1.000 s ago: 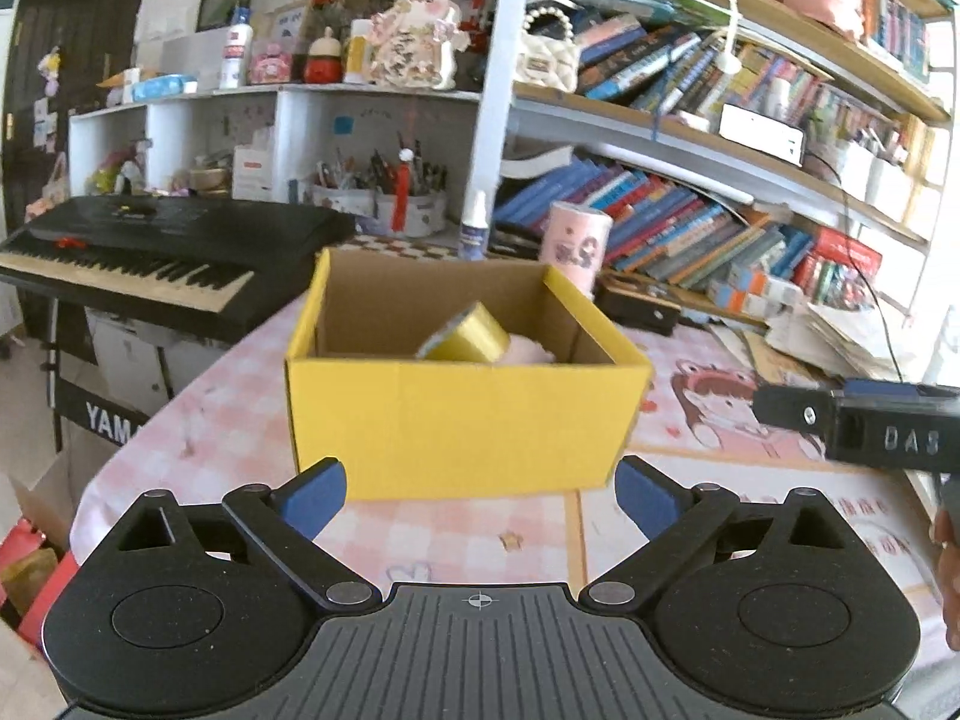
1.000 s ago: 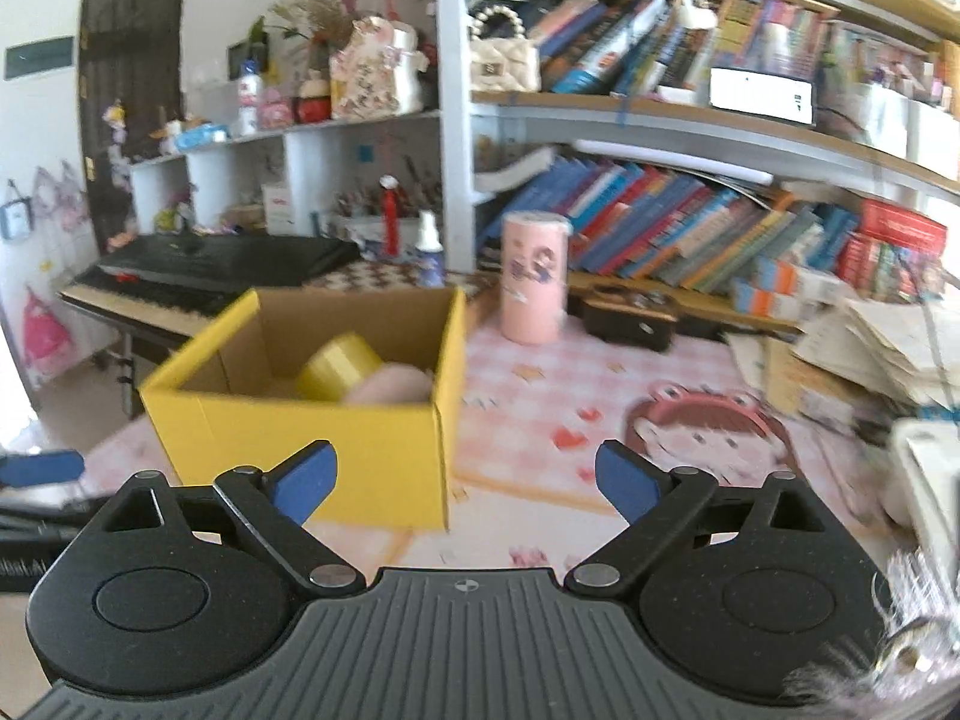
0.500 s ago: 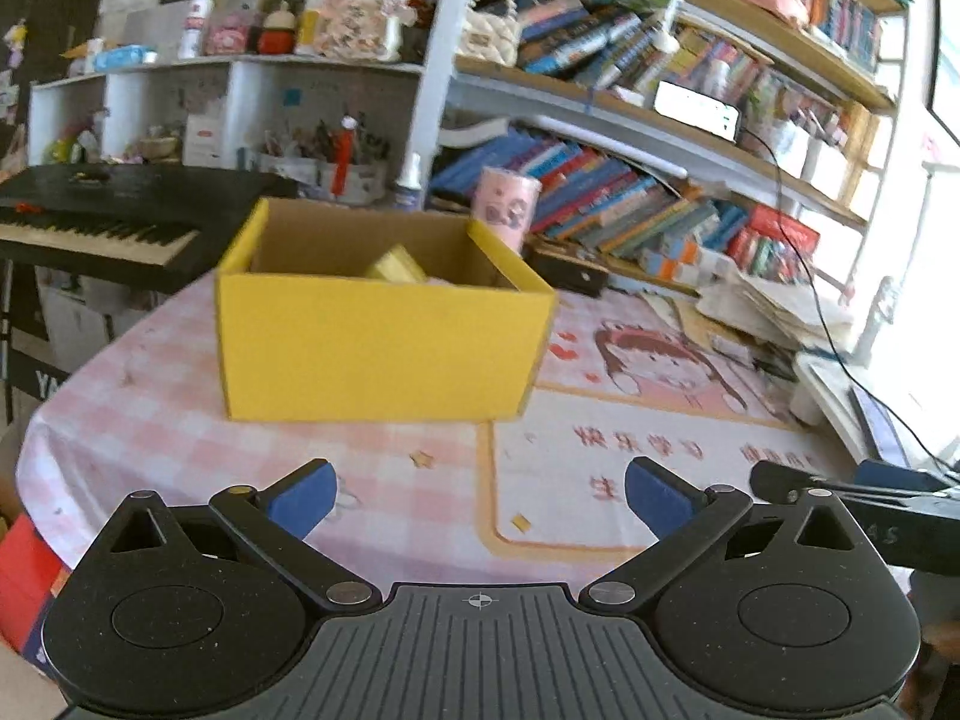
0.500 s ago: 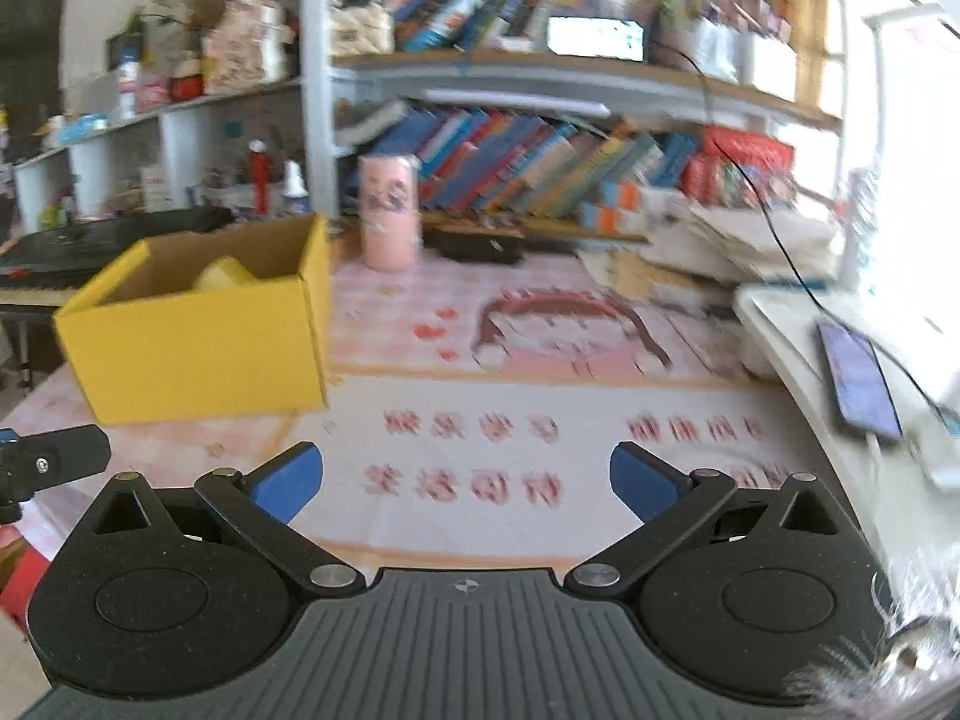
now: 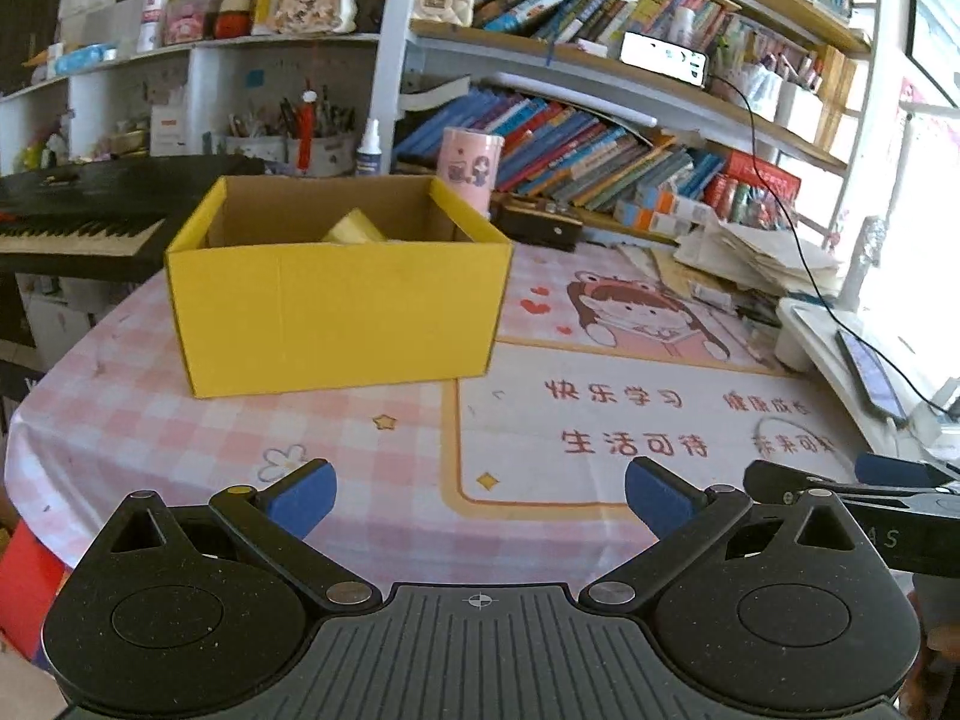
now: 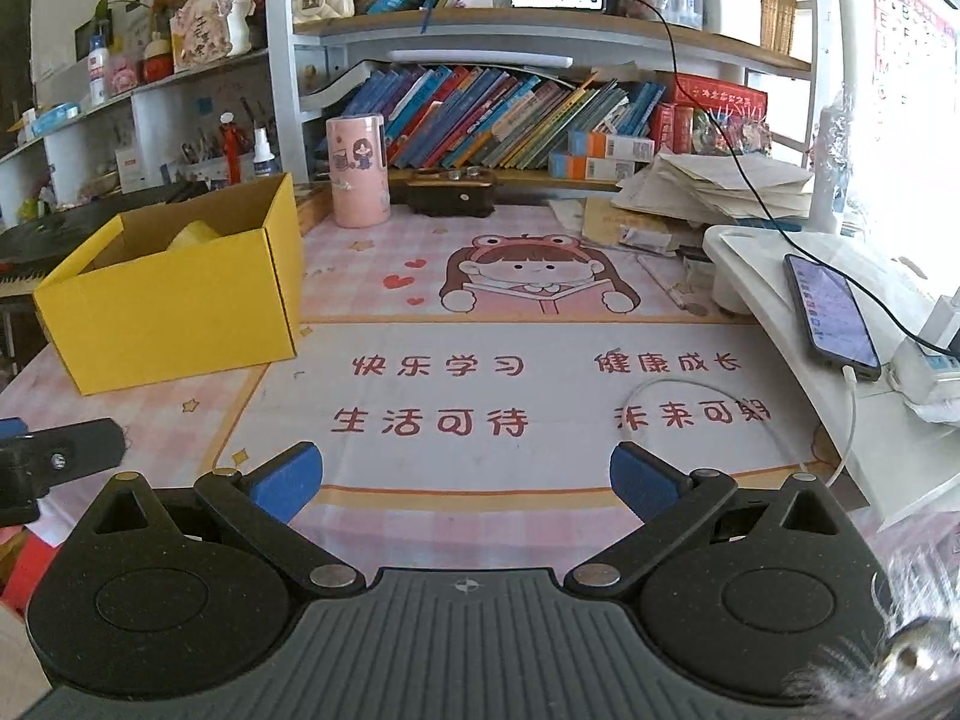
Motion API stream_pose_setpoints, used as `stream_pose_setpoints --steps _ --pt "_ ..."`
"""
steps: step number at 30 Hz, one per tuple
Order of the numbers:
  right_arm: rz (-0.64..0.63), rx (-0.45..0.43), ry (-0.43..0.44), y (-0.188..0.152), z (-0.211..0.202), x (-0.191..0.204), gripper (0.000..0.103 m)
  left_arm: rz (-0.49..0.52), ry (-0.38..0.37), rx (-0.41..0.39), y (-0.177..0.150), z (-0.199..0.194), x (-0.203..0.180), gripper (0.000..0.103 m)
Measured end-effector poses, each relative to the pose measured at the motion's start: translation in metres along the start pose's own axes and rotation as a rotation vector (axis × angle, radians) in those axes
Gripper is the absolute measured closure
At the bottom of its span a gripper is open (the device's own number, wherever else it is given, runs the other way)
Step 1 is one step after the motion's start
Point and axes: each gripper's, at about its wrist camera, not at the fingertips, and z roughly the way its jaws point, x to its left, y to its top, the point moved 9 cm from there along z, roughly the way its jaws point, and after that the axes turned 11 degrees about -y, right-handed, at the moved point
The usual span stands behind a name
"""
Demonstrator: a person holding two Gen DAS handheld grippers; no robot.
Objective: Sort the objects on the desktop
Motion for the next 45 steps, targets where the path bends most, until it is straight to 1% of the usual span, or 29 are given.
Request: stream_pose_setpoints --steps 5,8,11,14,19,26,35,39,45 --pt "-0.018 0.005 0.005 -0.002 -0.003 0.000 0.000 -0.009 -0.031 0.008 -0.002 0.002 -0.006 0.000" --pt "-0.038 0.013 -0.009 -0.004 -0.004 -0.001 0.000 -0.038 -0.050 0.013 -0.005 0.002 -0.006 0.000" --pt "-0.040 0.014 -0.009 -0.005 -0.005 -0.002 0.000 -0.047 -0.045 0.015 -0.006 0.003 -0.007 0.000" --pt "-0.042 0.014 -0.013 -0.006 -0.005 -0.003 0.000 -0.059 -0.058 0.016 -0.008 0.004 -0.009 0.000" --pt "-0.043 0.013 -0.021 -0.007 -0.007 -0.005 0.000 -0.045 -0.025 0.029 -0.010 0.004 -0.010 0.000" --pt "-0.043 0.014 -0.021 -0.007 -0.007 -0.005 0.000 -0.034 -0.026 0.037 -0.011 0.004 -0.013 0.000" --pt "-0.030 0.024 -0.028 -0.010 -0.008 -0.011 0.000 -0.067 -0.011 0.055 -0.016 0.007 -0.012 0.000" --pt "-0.027 0.026 -0.029 -0.011 -0.009 -0.012 0.000 -0.061 0.009 0.043 -0.015 0.005 -0.012 0.000" --pt "-0.017 0.031 -0.031 -0.012 -0.009 -0.017 0.000 -0.063 0.010 0.036 -0.016 0.003 -0.014 0.000"
